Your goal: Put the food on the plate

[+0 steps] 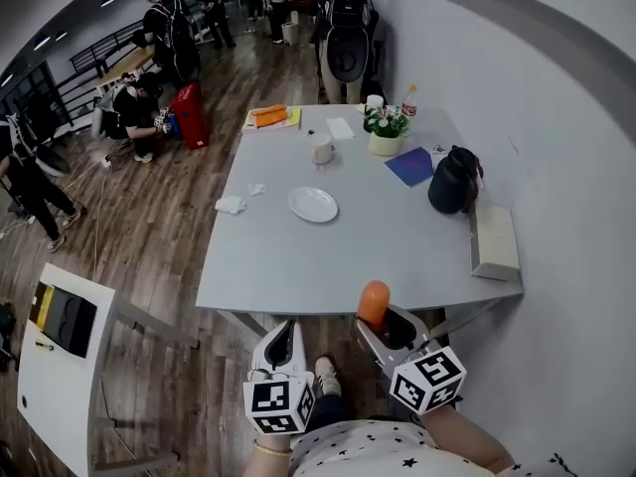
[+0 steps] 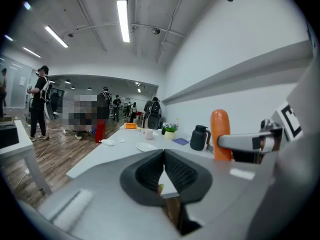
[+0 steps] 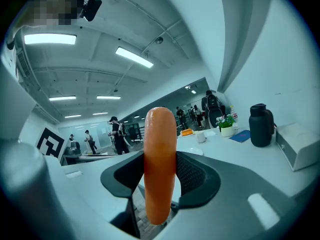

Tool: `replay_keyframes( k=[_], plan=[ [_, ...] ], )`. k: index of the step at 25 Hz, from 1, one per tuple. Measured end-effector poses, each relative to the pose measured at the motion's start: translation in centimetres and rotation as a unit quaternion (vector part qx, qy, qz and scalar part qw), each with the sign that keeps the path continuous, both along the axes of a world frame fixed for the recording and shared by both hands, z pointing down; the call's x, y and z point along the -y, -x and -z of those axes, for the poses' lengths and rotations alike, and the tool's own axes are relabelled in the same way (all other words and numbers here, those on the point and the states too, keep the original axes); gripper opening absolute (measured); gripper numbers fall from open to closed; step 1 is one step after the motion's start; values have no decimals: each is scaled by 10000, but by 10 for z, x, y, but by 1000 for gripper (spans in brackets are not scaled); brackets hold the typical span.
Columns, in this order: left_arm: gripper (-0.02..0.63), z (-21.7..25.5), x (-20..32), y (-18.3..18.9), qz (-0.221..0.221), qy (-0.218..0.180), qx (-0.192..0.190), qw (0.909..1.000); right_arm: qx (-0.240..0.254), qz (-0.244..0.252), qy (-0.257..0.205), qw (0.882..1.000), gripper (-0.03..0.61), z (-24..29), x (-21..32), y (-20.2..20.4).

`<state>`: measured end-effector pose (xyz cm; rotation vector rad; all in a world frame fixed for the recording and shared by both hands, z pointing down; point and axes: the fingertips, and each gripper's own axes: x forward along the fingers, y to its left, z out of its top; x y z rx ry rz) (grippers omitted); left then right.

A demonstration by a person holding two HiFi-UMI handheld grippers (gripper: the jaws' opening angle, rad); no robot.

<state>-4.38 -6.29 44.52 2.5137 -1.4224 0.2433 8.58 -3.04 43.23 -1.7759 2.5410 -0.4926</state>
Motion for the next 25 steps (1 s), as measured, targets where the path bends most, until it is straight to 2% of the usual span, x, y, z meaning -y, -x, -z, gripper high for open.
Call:
replay_keyframes(
  k=[7,12,16,19,21,23,25],
  plan=[
    [8,-1,109,-1,29,10,138,9999,-249,138,189,9994,196,-9,132,-8],
    [8,-9,171,1,49,123,44,9999,-457,242,401,9979,196,-27,210,-10],
    [8,-14,206,0,7,215,-25,9998,-919,367,768,9921,196,-50,270,-19],
    [8,-19,223,0,14,296,-28,9996,-1376,601,1232,9810,196,-69,317,-26],
    [8,-22,232,1,60,354,-17,9994,-1712,858,1532,9695,196,-83,349,-26],
    [8,-24,239,2,114,409,-33,9991,-2073,1127,1909,9528,196,-103,377,-23],
    [8,-26,242,3,168,449,-54,9988,-2511,1365,2275,9309,196,-126,399,-20]
  ],
)
